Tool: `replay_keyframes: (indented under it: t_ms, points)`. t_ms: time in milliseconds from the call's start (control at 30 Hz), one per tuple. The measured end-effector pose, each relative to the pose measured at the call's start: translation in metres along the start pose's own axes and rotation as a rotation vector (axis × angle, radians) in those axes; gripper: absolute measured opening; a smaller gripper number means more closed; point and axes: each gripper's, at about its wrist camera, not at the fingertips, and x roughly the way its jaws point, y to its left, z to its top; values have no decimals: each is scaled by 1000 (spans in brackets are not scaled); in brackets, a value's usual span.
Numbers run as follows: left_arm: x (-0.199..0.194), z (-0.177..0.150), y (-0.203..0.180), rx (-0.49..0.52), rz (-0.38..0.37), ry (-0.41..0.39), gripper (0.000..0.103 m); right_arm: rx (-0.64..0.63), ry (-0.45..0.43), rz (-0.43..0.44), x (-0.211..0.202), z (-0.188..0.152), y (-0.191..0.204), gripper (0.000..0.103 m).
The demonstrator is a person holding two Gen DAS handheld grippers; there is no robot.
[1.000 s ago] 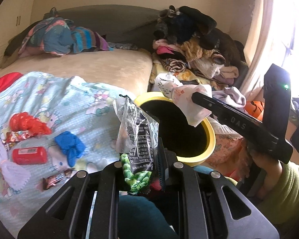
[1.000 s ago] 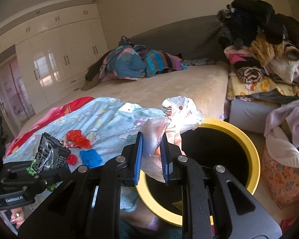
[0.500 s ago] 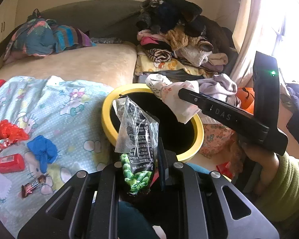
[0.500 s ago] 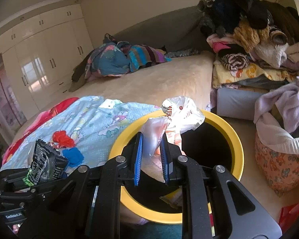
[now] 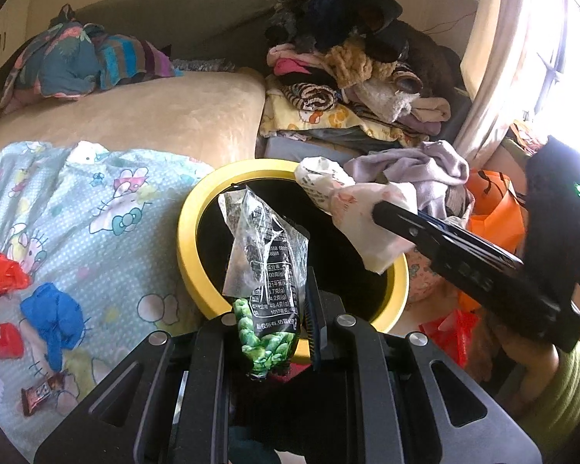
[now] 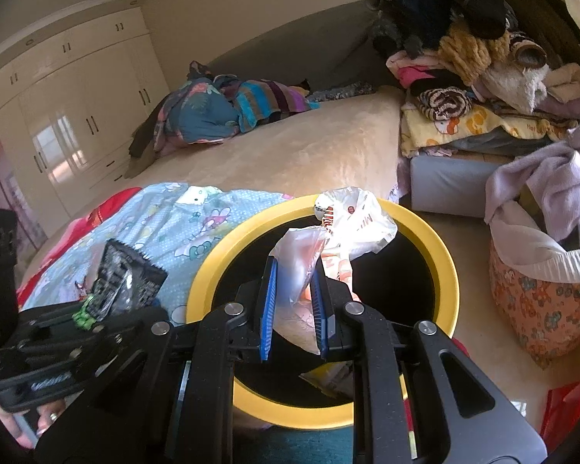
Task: Collect trash
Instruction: 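Open both grippers to drop the bags into the bin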
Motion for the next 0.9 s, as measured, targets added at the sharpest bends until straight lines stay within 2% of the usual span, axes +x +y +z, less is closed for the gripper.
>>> replay_keyframes:
  t_ms: [333, 400, 467, 533, 567, 600, 633, 667, 767, 900]
  points:
    - [32, 31, 4, -36, 1, 17, 16, -9, 23, -2, 3, -5, -1, 13]
    - [35, 37, 3, -41, 10, 14, 25, -4, 25, -14, 4, -5, -2, 21]
    - [37, 42, 3, -49, 18, 11, 64, 16, 26, -43, 4, -5, -6, 34]
    - [35, 44, 3, -52, 16, 0, 68, 28, 19, -60, 3, -4, -8, 42]
    - [34, 44, 2, -45, 20, -3, 73, 31, 15, -67, 2, -5, -9, 47]
    - [32, 43, 1, -36, 31, -8, 78, 34, 12, -72, 2, -5, -10, 50]
    - [31, 42, 1, -30, 41, -12, 87, 35, 10, -80, 1, -6, -11, 51]
    - [29, 41, 1, -29, 43, -15, 91, 36, 9, -90, 1, -6, -11, 54]
    - [20, 35, 6, -55, 52, -36, 96, 44, 4, -119, 1, -7, -13, 61]
    - [7, 27, 16, -103, 78, -64, 96, 57, -7, -153, -1, -7, -16, 67]
